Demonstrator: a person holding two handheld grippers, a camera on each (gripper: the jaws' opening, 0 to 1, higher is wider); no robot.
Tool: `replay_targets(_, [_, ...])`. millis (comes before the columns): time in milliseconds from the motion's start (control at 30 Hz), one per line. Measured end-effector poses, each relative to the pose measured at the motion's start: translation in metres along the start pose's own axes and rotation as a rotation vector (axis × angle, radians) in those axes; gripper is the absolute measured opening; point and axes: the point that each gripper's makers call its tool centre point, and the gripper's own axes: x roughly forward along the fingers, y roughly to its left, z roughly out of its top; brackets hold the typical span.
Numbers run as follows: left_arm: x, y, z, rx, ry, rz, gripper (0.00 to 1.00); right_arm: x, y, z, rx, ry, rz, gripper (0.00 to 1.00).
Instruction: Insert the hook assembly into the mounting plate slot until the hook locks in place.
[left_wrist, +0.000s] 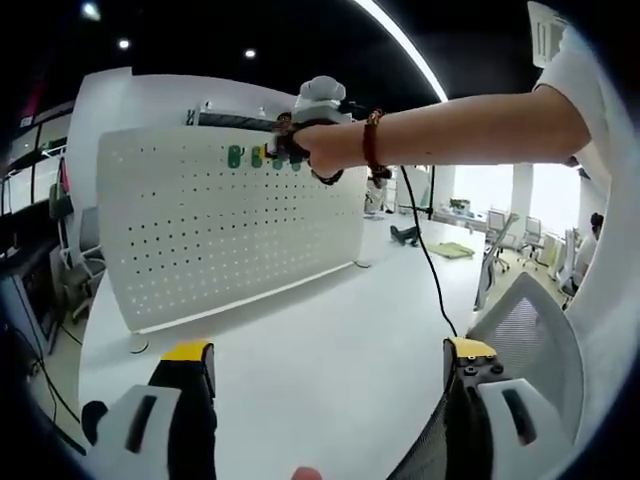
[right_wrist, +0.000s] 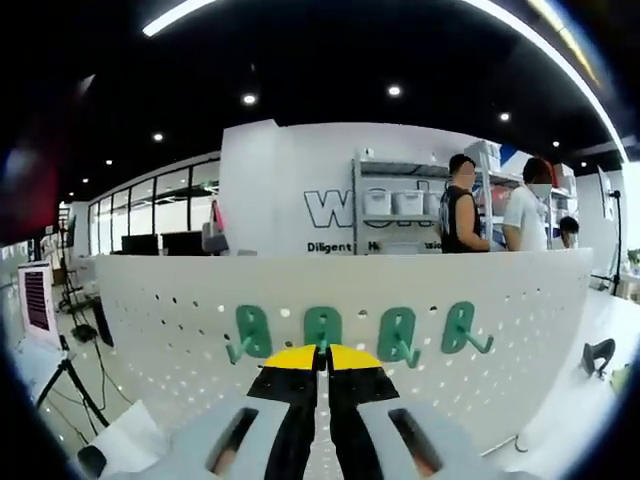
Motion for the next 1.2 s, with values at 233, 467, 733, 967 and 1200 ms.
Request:
replay_targets(233, [0.001,-0.001,0.000,0.003,0.010,-0.004,0.97,0.003,0.000,0.000,-0.008,0.001,0.010,0.02])
replay_targets(467, [0.001,-0.001,0.000,0.001,0.014,-0.008,0.96,0.009,0.000,-0.001,-0.006,-0.003,0.011,0.02])
replay_targets(733, [0.001,0.002,0.000,-0.006,0.015,-0.003,0.96,0.011,0.002,0.002,-0.021,-0.013,0.026,0.06])
replay_targets(967, [0.002,-0.001,0.002,0.002,0.015,-0.005,0.96,0.009,0.005,-0.001,-0.040,-0.008,0.061,0.15])
replay_targets(1200, [0.003,-0.007,0.006,0.018,0.019,-0.006,0.96,0.000,0.002,-0.008,-0.034,0.005,0.093,0.26])
